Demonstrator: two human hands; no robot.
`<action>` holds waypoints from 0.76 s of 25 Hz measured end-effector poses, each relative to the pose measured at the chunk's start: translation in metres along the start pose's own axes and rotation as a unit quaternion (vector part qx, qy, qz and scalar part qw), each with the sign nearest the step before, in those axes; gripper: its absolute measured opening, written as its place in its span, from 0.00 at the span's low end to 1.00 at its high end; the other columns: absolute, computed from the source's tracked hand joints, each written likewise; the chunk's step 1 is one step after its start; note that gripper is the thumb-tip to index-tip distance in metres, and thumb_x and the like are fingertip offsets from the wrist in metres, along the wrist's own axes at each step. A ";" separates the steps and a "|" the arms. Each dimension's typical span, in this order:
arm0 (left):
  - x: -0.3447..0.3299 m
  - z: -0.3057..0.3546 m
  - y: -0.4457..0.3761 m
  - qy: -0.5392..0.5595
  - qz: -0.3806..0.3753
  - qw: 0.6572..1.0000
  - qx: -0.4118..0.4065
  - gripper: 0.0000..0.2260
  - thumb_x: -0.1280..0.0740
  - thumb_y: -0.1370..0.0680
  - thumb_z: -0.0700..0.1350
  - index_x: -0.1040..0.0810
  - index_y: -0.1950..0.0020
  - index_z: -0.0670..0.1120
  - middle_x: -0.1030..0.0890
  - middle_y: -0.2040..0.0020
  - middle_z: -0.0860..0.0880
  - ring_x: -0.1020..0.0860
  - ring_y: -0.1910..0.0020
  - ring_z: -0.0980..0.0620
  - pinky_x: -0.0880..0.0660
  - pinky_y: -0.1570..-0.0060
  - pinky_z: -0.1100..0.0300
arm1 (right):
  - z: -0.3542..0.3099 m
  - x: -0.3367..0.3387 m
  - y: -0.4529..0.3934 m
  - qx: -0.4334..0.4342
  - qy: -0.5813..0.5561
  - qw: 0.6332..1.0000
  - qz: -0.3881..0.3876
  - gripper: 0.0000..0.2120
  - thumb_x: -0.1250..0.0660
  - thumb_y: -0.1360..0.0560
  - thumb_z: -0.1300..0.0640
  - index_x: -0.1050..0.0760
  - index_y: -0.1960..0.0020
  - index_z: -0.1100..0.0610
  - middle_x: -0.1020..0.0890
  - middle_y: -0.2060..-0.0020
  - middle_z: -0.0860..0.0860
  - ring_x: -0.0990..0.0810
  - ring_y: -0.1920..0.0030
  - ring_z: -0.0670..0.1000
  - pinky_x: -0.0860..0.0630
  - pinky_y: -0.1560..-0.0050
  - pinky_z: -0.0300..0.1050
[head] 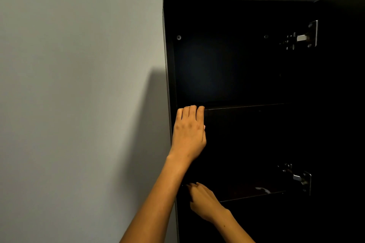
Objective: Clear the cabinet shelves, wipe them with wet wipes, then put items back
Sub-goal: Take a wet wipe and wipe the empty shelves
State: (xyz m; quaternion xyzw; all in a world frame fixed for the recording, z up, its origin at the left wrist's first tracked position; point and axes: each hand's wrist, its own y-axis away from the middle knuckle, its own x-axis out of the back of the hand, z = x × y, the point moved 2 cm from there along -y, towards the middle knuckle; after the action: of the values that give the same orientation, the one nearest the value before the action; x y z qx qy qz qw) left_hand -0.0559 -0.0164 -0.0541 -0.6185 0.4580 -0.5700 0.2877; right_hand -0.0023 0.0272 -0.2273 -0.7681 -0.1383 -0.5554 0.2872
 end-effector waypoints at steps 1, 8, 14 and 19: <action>0.000 -0.001 0.000 -0.001 -0.005 1.000 0.000 0.23 0.50 0.28 0.48 0.31 0.36 0.41 0.23 0.44 0.43 0.25 0.45 0.45 0.29 0.40 0.50 | 0.002 0.000 -0.001 0.002 -0.009 1.000 0.009 0.21 0.44 0.24 0.63 0.32 0.32 0.58 0.25 0.36 0.57 0.29 0.36 0.57 0.30 0.36 0.48; 0.001 0.002 -0.001 0.005 -0.028 1.000 0.009 0.20 0.39 0.26 0.44 0.32 0.35 0.40 0.25 0.42 0.41 0.26 0.44 0.44 0.32 0.39 0.50 | 0.055 0.003 0.041 -0.103 0.053 0.983 0.141 0.21 0.50 0.20 0.52 0.34 0.30 0.57 0.28 0.32 0.52 0.30 0.32 0.49 0.39 0.30 0.42; 0.000 0.002 0.000 0.007 -0.019 1.000 0.018 0.20 0.39 0.26 0.44 0.31 0.36 0.39 0.24 0.43 0.41 0.26 0.43 0.43 0.32 0.38 0.49 | -0.012 -0.010 0.057 0.011 0.023 0.991 0.134 0.24 0.49 0.27 0.50 0.24 0.38 0.54 0.20 0.41 0.49 0.22 0.41 0.46 0.29 0.38 0.39; 0.002 0.002 -0.001 0.014 -0.023 1.000 0.017 0.20 0.39 0.26 0.43 0.32 0.35 0.39 0.24 0.41 0.41 0.26 0.42 0.43 0.32 0.37 0.49 | -0.004 0.008 0.011 -0.007 -0.031 0.999 -0.020 0.20 0.48 0.23 0.58 0.33 0.34 0.63 0.26 0.36 0.61 0.29 0.36 0.60 0.34 0.33 0.49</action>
State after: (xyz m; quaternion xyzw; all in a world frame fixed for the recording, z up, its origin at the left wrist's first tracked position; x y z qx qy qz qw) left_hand -0.0538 -0.0184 -0.0530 -0.6160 0.4381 -0.5924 0.2786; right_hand 0.0032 0.0149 -0.2221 -0.7840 -0.1588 -0.5378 0.2663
